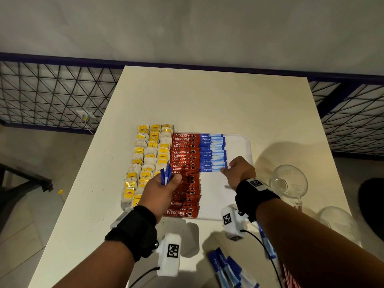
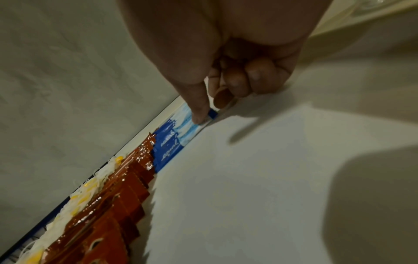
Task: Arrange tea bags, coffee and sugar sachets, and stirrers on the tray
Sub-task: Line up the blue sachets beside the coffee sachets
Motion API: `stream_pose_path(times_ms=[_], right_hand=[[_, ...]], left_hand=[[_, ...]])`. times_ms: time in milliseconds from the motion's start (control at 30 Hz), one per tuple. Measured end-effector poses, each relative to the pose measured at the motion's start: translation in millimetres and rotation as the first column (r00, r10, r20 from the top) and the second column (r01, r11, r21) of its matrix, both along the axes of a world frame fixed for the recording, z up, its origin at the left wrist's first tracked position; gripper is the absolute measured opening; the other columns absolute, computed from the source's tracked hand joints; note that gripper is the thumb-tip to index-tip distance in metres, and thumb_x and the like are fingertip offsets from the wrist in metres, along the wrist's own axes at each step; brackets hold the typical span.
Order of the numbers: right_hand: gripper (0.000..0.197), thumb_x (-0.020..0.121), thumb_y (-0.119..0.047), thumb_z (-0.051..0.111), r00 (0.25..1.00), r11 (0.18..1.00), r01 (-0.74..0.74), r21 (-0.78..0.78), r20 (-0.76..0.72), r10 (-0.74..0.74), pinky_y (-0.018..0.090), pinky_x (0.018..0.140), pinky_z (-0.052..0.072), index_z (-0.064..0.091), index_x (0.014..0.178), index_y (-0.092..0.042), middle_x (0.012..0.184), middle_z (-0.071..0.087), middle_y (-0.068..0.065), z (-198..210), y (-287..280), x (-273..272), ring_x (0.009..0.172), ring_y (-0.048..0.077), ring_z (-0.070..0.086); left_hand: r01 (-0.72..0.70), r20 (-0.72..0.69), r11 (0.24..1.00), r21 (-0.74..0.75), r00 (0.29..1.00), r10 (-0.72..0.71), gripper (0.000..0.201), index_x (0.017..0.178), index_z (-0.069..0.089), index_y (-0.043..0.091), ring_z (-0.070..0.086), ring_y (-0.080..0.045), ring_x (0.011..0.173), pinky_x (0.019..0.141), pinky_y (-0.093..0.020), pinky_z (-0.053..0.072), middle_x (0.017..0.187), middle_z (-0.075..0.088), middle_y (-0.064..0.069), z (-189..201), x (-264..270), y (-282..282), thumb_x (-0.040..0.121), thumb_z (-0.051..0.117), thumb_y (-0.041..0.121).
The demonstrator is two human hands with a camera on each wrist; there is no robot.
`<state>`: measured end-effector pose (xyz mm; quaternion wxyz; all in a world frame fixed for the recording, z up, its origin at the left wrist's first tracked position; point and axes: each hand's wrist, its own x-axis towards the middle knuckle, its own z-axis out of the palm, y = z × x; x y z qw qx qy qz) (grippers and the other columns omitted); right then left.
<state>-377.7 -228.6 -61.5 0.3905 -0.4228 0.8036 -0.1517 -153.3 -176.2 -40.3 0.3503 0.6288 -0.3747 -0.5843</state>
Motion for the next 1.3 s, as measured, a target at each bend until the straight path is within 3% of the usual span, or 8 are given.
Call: stream_pose_path(times_ms=[167,300,400,533,733,900,1033,1300], right_hand=[[0.025,0.089,-0.052,0.055,0.974,0.964,-0.222,-0.143,-0.072,0.214,0.027,0.079,0.045,0.054,0.083,-0.029,0.093,0.064,-0.006,9,4,9,0.088,0.016,0.058],[0.013,0.093,-0.036,0.059,0.826,0.88,-0.407,-0.243,0.314,0.469,0.02,0.07,0.038,0.061,0.082,-0.03,0.075,0.061,-0.014,29,12,33,0.068,-0.002,0.053],[0.019,0.091,-0.015,0.064,0.814,0.915,-0.278,-0.291,0.434,0.385,0.013,0.059,0.035,0.06,0.076,-0.026,0.065,0.058,-0.013,23,13,32,0.051,-0.007,0.049],[0.022,0.091,-0.013,0.062,0.86,0.95,-0.171,-0.262,0.431,0.274,0.02,0.054,0.032,0.055,0.072,-0.023,0.052,0.053,-0.014,16,11,19,0.044,-0.002,0.042],[0.02,0.094,-0.006,0.056,0.785,0.967,0.005,-0.253,0.6,0.153,0.012,0.043,0.036,0.055,0.077,-0.016,0.065,0.056,-0.005,23,11,15,0.046,0.001,0.048],[0.019,0.096,-0.007,0.051,0.836,0.968,0.025,-0.249,0.536,0.116,0.021,0.049,0.039,0.055,0.081,-0.018,0.069,0.055,0.001,19,3,2,0.048,0.005,0.046],[0.015,0.097,-0.012,0.052,0.798,0.885,-0.405,-0.229,0.383,0.465,0.011,0.058,0.038,0.066,0.104,-0.012,0.076,0.057,-0.013,21,5,1,0.06,-0.004,0.05],[0.002,0.089,-0.021,0.066,0.818,0.874,-0.42,-0.244,0.315,0.481,0.019,0.074,0.041,0.066,0.091,-0.022,0.089,0.064,-0.008,32,9,1,0.08,0.007,0.057]], left_hand=[[0.145,-0.178,0.969,0.2,0.978,-0.109,0.007,0.093,0.049,0.017,0.028,-0.013,0.046,0.039,-0.02,0.022,0.064,0.041,0.0,5,-6,-5,0.1,0.048,0.017],[0.381,-0.073,0.918,0.115,0.924,-0.374,0.011,0.09,0.049,0.016,0.029,-0.012,0.043,0.039,-0.021,0.025,0.059,0.039,0.002,9,-23,-12,0.101,0.045,0.016],[0.476,0.061,0.879,0.033,0.877,-0.477,0.007,0.104,0.055,0.018,0.036,-0.01,0.043,0.041,-0.02,0.031,0.051,0.042,0.01,11,-32,-17,0.1,0.05,0.019],[0.415,0.011,0.907,0.077,0.909,-0.417,0.02,0.083,0.055,0.013,0.038,-0.019,0.045,0.046,-0.026,0.033,0.057,0.051,-0.004,10,-37,-21,0.1,0.05,0.023],[0.431,0.077,0.9,0.063,0.897,-0.435,0.017,0.084,0.058,0.024,0.038,-0.011,0.048,0.049,-0.025,0.032,0.058,0.049,0.005,7,-45,-23,0.099,0.053,0.019],[0.34,0.327,0.939,0.052,0.883,-0.338,0.037,0.074,0.052,0.013,0.038,-0.016,0.056,0.061,-0.032,0.032,0.059,0.044,0.003,9,-30,-26,0.095,0.053,0.043],[0.286,0.173,0.958,-0.036,0.946,-0.275,0.02,0.075,0.061,0.023,0.043,-0.001,0.04,0.051,-0.023,0.031,0.04,0.047,0.016,27,-37,-36,0.092,0.062,0.033],[0.238,0.149,0.971,0.017,0.96,-0.237,0.021,0.074,0.058,0.012,0.03,-0.009,0.043,0.05,-0.027,0.028,0.043,0.038,0.011,14,-42,-42,0.093,0.062,0.019]])
